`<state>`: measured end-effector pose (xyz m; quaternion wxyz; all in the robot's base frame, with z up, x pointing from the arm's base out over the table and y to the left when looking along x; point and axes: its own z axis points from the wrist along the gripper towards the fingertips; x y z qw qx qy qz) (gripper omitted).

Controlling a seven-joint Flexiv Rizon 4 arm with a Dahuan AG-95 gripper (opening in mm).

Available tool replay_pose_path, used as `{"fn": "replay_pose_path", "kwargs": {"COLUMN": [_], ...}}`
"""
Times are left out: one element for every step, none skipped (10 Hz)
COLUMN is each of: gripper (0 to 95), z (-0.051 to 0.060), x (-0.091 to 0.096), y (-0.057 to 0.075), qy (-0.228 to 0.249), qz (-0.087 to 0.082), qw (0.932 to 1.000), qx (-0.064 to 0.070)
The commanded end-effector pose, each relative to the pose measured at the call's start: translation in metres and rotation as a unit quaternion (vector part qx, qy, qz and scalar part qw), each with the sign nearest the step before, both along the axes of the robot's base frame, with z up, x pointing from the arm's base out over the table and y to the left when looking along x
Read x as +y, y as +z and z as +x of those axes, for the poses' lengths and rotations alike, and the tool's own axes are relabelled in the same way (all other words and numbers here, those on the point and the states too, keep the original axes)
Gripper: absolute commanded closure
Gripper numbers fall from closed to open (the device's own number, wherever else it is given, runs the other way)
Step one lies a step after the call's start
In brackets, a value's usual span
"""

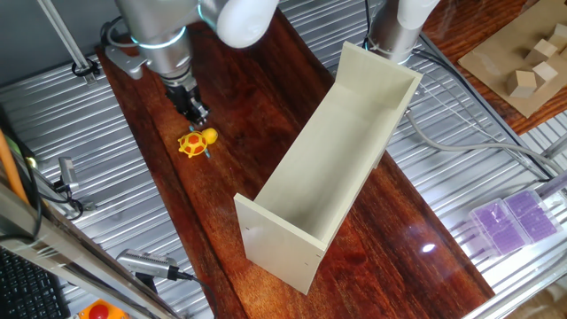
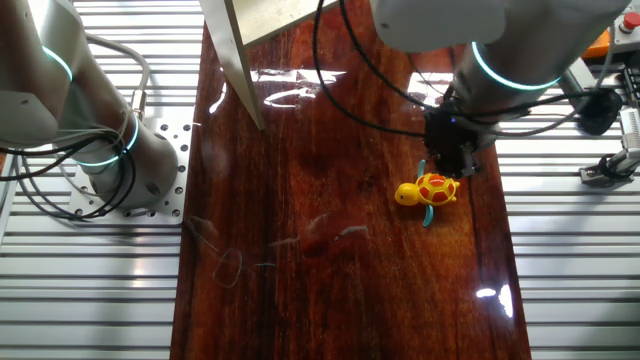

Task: Put the object on the shelf

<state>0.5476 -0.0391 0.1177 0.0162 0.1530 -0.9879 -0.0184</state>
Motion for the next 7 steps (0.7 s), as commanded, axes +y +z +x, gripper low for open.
{"fn": "replay_pose_path", "kwargs": {"gripper": [19.0,19.0,19.0,19.0,19.0,19.0,19.0], "z": [0.003,0.005,0.004,0.004,0.004,0.002,0.002], "x": [-0.003,-0.004,-0.005,-0.007,-0.007,-0.009,-0.009], "y": [-0.020,-0.025,-0.029,-0.036,-0.037,-0.044,-0.044], "qy": [-0.035,-0.035,-0.034,-0.032,-0.032,-0.033,-0.032], "qz": [0.003,0.003,0.002,0.002,0.002,0.001,0.001], "qw": [0.9994,0.9993,0.9994,0.9994,0.9994,0.9994,0.9994], "qx": [-0.007,-0.009,-0.009,-0.009,-0.008,-0.009,-0.011]}}
